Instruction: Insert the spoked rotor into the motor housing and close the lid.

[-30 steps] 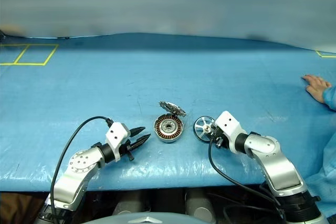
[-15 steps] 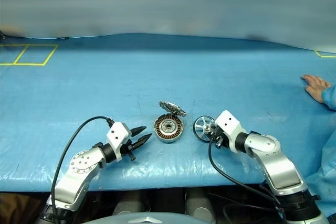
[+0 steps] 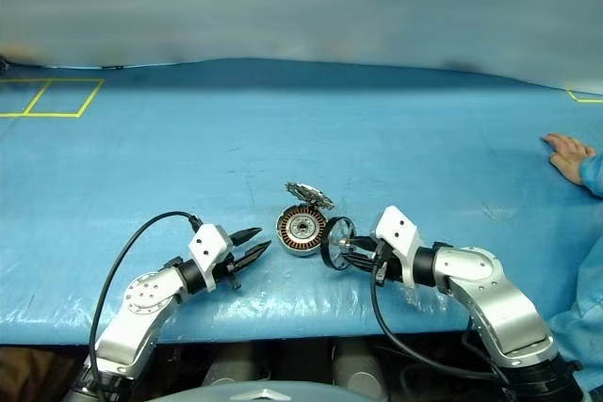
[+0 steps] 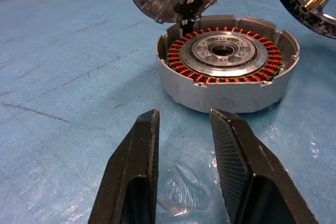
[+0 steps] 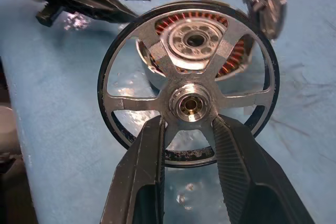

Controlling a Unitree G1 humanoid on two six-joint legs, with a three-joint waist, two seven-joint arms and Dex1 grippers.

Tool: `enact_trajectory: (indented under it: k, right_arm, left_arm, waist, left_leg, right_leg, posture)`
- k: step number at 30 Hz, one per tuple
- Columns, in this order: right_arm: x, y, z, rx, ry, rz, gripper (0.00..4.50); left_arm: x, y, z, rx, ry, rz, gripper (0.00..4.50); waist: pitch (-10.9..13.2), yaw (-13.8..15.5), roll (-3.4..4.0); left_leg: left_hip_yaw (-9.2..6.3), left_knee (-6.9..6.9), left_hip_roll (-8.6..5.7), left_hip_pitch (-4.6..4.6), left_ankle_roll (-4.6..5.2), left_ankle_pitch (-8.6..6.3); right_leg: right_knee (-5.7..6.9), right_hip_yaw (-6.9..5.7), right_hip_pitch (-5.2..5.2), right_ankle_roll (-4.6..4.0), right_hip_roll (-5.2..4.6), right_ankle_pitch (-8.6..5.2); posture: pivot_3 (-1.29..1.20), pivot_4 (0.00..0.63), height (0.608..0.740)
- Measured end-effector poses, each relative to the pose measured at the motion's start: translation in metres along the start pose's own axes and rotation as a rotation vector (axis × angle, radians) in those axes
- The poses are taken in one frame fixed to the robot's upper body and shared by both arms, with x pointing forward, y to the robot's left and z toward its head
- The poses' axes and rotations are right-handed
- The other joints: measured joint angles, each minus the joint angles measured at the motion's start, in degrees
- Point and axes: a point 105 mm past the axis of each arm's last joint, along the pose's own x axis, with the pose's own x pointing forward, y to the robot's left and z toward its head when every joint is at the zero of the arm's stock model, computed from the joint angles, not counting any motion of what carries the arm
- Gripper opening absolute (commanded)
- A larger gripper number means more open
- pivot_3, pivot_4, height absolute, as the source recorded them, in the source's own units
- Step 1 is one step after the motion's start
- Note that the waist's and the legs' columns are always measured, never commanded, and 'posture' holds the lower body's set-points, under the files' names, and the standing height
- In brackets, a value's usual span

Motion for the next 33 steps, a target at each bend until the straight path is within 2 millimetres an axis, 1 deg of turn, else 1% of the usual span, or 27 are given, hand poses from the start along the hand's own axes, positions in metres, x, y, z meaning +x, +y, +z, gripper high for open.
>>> enact_trajectory:
  k: [4,9,12,15,18,23,29,33]
  right_arm:
    - [0.010,0.007,0.012,-0.028,-0.034,0.055,1.15]
    - [0.017,0.008,0.023,-0.073,-0.058,0.093,1.15]
    - [0.023,0.005,0.025,-0.089,-0.061,0.100,1.15]
    - [0.027,0.001,0.022,-0.101,-0.046,0.093,1.15]
    - [0.033,-0.008,0.021,-0.134,-0.025,0.074,1.15]
    - [0.035,-0.016,0.020,-0.163,-0.011,0.057,1.15]
    - [0.036,-0.018,0.020,-0.190,0.001,0.052,1.15]
    - [0.036,-0.020,0.022,-0.244,0.031,0.053,1.15]
  left_arm:
    - [0.000,0.000,0.000,-0.002,0.001,0.002,1.62]
    - [0.000,0.000,-0.001,-0.001,0.002,0.004,1.62]
    - [-0.001,0.000,-0.002,-0.004,0.004,0.008,1.62]
    - [-0.001,0.000,-0.002,-0.007,0.005,0.011,1.62]
    - [-0.002,0.000,-0.004,-0.008,0.010,0.024,1.62]
    - [-0.002,0.000,-0.005,-0.009,0.015,0.028,1.62]
    - [-0.004,-0.001,-0.009,-0.022,0.025,0.042,1.62]
    - [-0.003,-0.003,-0.009,-0.030,0.020,0.046,1.62]
  waist:
    - [0.01,0.11,-0.01]
    - [0.00,0.15,-0.01]
    - [0.01,0.13,0.00]
    - [0.01,0.14,-0.01]
    - [0.01,0.08,0.00]
    - [0.01,0.18,0.00]
    - [0.01,0.17,0.00]
    - [0.01,0.17,0.00]
  left_leg:
    - [0.00,0.00,-0.01,-0.03,0.01,-0.01]
    - [0.01,0.00,-0.02,-0.02,0.01,-0.01]
    - [0.01,0.00,-0.02,-0.02,0.02,-0.01]
    - [0.02,0.00,-0.02,-0.02,0.02,-0.01]
    - [0.04,0.01,-0.02,0.01,0.02,-0.01]
    - [0.03,0.00,-0.03,-0.01,0.03,-0.01]
    - [0.06,0.00,-0.04,-0.01,0.07,-0.04]
    - [0.07,0.01,-0.04,0.00,0.07,-0.04]
  right_leg:
    - [-0.02,-0.01,-0.01,0.00,-0.01,0.00]
    - [-0.02,-0.01,0.00,0.00,-0.03,0.00]
    - [-0.02,-0.02,-0.01,0.00,-0.03,0.00]
    - [-0.02,-0.01,-0.01,0.00,-0.04,0.00]
    - [0.00,-0.01,0.01,0.00,-0.04,0.01]
    - [-0.01,-0.02,0.00,0.00,-0.05,0.01]
    - [-0.01,-0.02,0.00,0.00,-0.09,0.01]
    - [-0.01,-0.02,0.00,0.00,-0.11,0.01]
  posture:
    - [0.00,0.150,0.740]
    - [0.00,0.150,0.740]
    - [0.00,0.150,0.740]
    - [0.00,0.150,0.740]
    - [0.00,0.150,0.740]
    - [0.00,0.150,0.740]
    - [0.00,0.150,0.740]
    - [0.00,0.150,0.740]
